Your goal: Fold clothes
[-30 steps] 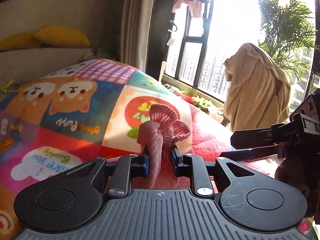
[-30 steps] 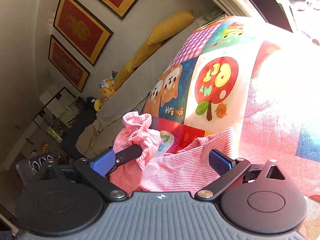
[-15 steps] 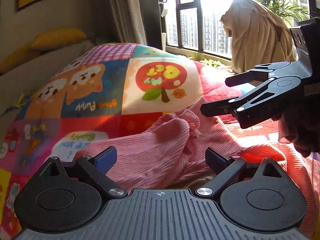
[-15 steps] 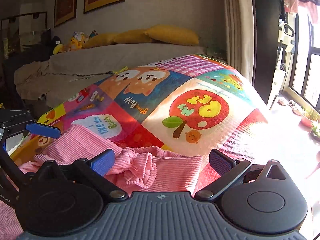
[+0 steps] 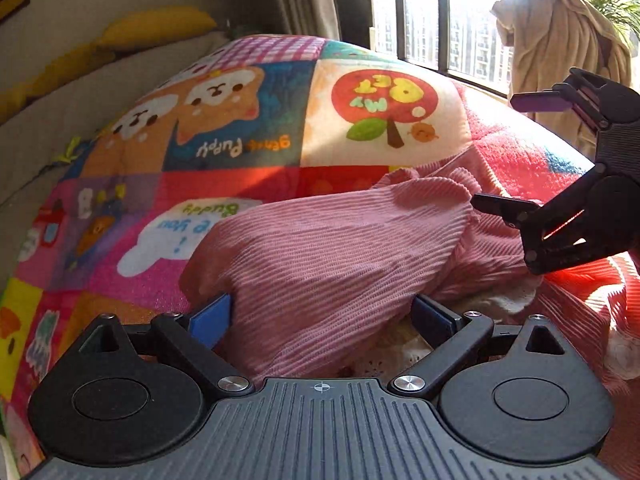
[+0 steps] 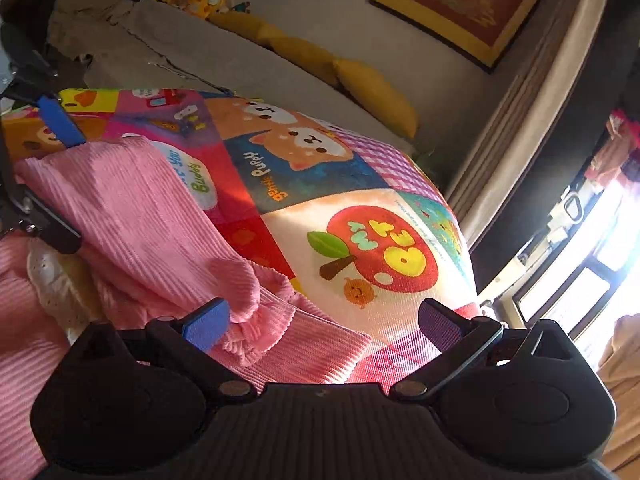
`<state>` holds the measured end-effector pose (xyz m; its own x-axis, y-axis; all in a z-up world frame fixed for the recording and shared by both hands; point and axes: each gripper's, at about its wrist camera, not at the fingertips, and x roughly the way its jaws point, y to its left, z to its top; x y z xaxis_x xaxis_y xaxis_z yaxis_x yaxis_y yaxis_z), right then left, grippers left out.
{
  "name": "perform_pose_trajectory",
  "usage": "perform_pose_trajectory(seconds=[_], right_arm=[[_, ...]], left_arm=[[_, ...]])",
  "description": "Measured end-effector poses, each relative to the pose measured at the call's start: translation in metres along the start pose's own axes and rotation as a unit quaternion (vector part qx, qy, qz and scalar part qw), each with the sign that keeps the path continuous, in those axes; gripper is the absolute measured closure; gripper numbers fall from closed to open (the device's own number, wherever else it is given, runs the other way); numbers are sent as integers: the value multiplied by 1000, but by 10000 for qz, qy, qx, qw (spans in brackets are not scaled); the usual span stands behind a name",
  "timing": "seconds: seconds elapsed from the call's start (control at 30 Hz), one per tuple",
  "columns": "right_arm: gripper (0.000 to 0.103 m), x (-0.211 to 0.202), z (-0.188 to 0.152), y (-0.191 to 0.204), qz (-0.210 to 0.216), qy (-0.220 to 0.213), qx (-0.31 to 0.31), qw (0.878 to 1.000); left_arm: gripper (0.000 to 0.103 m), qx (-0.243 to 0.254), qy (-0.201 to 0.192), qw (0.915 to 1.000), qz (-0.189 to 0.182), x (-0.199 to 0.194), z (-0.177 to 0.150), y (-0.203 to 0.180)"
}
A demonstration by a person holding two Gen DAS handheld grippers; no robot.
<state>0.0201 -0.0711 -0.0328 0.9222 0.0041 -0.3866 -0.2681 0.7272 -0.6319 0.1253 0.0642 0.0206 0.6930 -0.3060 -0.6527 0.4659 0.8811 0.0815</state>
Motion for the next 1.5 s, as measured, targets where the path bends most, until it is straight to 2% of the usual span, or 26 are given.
perform_pose_trajectory(seconds=[0.07,0.13,0.23,0.4,0.5,0.6,0.63,0.77,0.87,0.9,0.97,1.03,1.07,1.1,1.17,1.2,1.27,1.3,1.33,1.47,1.5], right_arm=[[14,-11,1,20,138,-51,-802,9967],[32,-13,-2,37,237,8,-1399,9899],[46,-4,-7,58,77,-6,-2021,9793],[47,15,0,72,90,-96,-2324,9725],[59,20,2,77,86,-129,-2604,9654],[83,21,2,75,103,51,-2628,9648],[86,19,1,71,70,78,-2606,9654],[90,13,-3,51,-226,142,-2507,9677],[91,13,-11,35,-325,350,-2367,9704],[91,13,-14,30,-267,450,-2239,9732],[91,10,-14,13,110,663,-1549,9856],[91,3,-10,-11,706,773,-410,9937],[91,1,-8,-27,1083,799,345,9903],[90,2,-7,-43,1479,798,1141,9792],[86,8,-10,-69,2137,746,2496,9415],[82,15,-11,-77,2274,701,2957,9252],[66,31,-12,-85,2258,600,3492,9075],[51,42,-12,-85,2157,546,3631,9048],[42,53,-13,-85,2152,543,3766,8994],[43,96,-22,-73,2653,816,4249,8616],[54,100,-21,-67,2724,882,4221,8602]], left_arm=[[4,-107,-11,9999,-54,-2,-2,4],[4,-206,-42,9998,-65,-5,-5,10],[4,-351,-105,9993,24,-11,-8,21],[4,-724,-136,9972,123,-23,-10,46],[4,-863,-168,9960,141,-28,-9,53],[4,-971,-285,9948,109,-34,-5,55],[4,-991,-323,9945,88,-36,-3,56],[4,-1005,-318,9944,61,-30,2,53],[3,-1012,-308,9944,44,-25,6,51],[3,-1014,-305,9944,38,-24,8,51],[3,-982,-194,9949,76,-16,8,48],[3,-826,2,9965,153,-5,3,44],[3,-743,95,9970,189,1,0,42],[3,-661,189,9974,225,6,-3,39],[3,-604,273,9975,254,12,-6,38],[3,-581,309,9975,266,15,-8,38],[3,-622,334,9972,247,16,-9,39],[3,-647,344,9970,235,16,-10,40],[3,-662,348,9969,226,16,-10,41],[3,-708,358,9967,188,15,-12,43],[3,-734,346,9966,169,15,-12,44]])
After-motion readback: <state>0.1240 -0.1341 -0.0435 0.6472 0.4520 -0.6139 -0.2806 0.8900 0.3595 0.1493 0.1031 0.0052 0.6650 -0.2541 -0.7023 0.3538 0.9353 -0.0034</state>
